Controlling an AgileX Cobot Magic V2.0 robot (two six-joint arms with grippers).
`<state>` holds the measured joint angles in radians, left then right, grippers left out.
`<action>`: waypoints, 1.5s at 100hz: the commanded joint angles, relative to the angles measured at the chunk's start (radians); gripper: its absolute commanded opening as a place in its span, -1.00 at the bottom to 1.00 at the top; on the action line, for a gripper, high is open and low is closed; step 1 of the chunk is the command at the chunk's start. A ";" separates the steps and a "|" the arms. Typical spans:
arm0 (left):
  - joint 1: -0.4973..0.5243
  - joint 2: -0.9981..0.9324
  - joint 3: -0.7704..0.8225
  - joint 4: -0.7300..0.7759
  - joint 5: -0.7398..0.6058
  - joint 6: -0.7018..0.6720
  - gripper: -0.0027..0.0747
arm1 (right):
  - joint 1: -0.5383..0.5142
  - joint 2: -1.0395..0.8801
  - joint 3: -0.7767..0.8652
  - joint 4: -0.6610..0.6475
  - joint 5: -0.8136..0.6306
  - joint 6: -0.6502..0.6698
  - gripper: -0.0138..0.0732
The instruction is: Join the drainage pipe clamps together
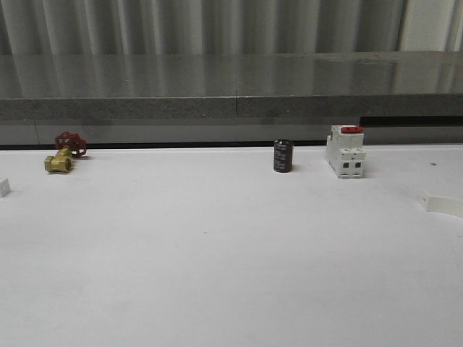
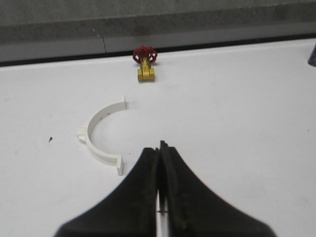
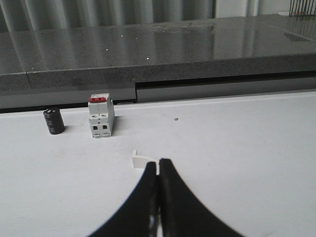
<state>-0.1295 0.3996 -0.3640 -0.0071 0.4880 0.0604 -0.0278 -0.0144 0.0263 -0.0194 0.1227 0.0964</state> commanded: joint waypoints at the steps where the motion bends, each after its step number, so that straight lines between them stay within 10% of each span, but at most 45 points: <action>1: 0.001 0.129 -0.085 -0.014 -0.038 -0.007 -0.76 | -0.004 -0.015 -0.016 -0.002 -0.083 -0.009 -0.83; 25: 0.030 0.439 -0.236 -0.033 -0.038 -0.016 0.36 | -0.004 -0.015 -0.016 -0.002 -0.083 -0.009 -0.83; 78: 0.301 1.042 -0.616 -0.079 0.206 -0.037 0.34 | -0.004 -0.015 -0.016 -0.002 -0.083 -0.009 -0.83; 150: 0.309 1.513 -1.016 -0.011 0.381 0.008 0.34 | -0.004 -0.015 -0.016 -0.002 -0.083 -0.009 -0.83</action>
<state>0.1802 1.9396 -1.3315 -0.0158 0.8743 0.0644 -0.0278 -0.0144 0.0263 -0.0194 0.1227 0.0964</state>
